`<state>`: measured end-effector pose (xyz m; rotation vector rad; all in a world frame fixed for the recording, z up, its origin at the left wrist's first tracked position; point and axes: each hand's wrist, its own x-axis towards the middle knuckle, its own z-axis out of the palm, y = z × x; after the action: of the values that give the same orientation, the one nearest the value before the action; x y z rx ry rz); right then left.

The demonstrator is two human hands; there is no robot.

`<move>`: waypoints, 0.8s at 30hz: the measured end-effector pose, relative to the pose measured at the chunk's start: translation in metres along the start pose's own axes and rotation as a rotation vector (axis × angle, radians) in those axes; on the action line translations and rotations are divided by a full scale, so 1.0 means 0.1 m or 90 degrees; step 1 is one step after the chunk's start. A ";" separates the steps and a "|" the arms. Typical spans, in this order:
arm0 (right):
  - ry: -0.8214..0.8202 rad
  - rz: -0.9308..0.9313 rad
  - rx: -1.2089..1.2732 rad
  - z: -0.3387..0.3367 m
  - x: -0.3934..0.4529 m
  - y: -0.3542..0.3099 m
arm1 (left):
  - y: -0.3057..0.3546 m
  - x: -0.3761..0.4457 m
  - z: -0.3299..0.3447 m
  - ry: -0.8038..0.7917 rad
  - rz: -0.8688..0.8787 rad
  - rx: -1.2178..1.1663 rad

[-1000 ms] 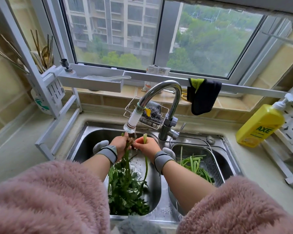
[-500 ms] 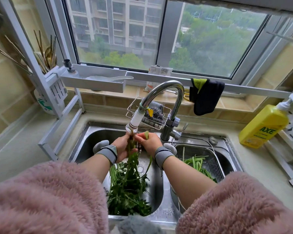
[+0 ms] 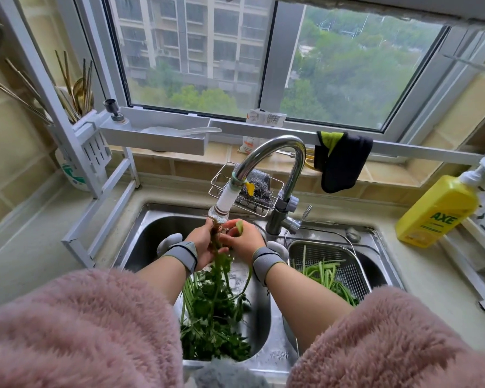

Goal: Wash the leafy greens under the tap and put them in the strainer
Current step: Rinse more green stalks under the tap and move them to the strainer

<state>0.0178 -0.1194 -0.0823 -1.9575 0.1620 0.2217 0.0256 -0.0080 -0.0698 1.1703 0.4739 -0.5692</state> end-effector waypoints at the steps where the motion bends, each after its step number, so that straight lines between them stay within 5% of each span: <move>1: 0.016 -0.005 -0.025 0.00 0.02 0.00 | 0.00 -0.01 0.00 -0.010 -0.005 0.001; 7: 0.039 0.004 -0.145 0.03 0.09 -0.09 | -0.01 -0.05 -0.13 -0.047 -0.052 0.071; 19: -0.054 0.008 0.006 0.13 -0.01 -0.05 | 0.09 0.11 -0.15 0.073 -0.010 0.021; 24: -0.056 -0.025 -0.075 0.13 0.00 -0.08 | 0.08 0.12 -0.13 0.074 -0.032 0.076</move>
<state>0.0188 -0.1040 -0.0800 -2.0623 0.0537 0.2970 0.0391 0.0050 -0.0756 1.3134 0.5771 -0.5814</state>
